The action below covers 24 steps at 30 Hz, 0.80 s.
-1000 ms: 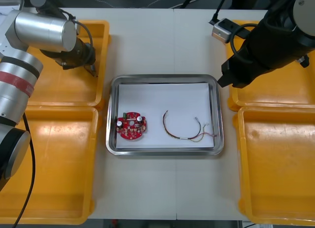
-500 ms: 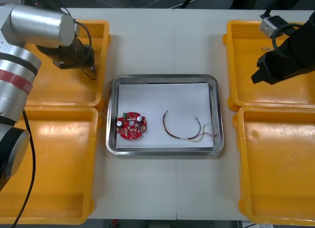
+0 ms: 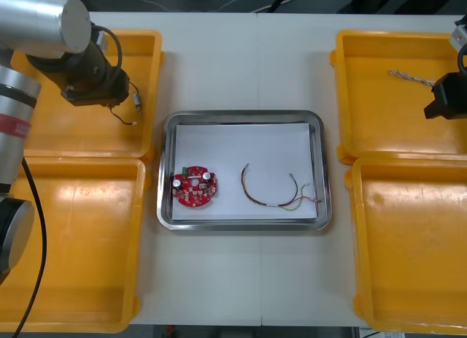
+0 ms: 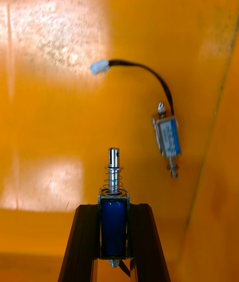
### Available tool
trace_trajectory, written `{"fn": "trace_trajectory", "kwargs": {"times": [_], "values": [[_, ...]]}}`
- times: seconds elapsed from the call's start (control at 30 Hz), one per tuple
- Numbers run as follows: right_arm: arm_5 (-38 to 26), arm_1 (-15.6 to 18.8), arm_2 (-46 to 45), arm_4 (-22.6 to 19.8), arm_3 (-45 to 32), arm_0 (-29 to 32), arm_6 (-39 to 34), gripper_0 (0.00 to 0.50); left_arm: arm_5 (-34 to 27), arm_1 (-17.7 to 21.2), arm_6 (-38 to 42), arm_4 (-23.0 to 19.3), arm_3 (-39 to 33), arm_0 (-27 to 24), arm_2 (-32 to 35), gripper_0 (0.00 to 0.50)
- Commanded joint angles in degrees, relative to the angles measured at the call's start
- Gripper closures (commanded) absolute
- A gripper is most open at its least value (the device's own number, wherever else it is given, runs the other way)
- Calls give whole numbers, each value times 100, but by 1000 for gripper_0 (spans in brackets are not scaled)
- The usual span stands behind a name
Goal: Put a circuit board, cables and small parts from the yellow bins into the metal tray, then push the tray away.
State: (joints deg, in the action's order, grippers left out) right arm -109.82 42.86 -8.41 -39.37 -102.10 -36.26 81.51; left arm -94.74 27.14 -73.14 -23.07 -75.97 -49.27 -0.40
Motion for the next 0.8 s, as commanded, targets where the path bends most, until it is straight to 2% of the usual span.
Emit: {"fn": "trace_trajectory", "kwargs": {"times": [0.03,0.3,0.53,0.8], "values": [[-18,223,-231,237,-3,14,-223,0,-607,292,-675,-110,-648,84,286,500],[-18,232,-240,571,111,5,-206,0,-1495,292,-534,-242,-1544,243,532,500],[30,232,-284,615,436,-65,-223,0,-1526,151,19,-418,-2098,278,524,500],[734,232,-266,588,1157,-285,-109,0,-1526,-200,1136,-356,-2590,278,-39,500]]}}
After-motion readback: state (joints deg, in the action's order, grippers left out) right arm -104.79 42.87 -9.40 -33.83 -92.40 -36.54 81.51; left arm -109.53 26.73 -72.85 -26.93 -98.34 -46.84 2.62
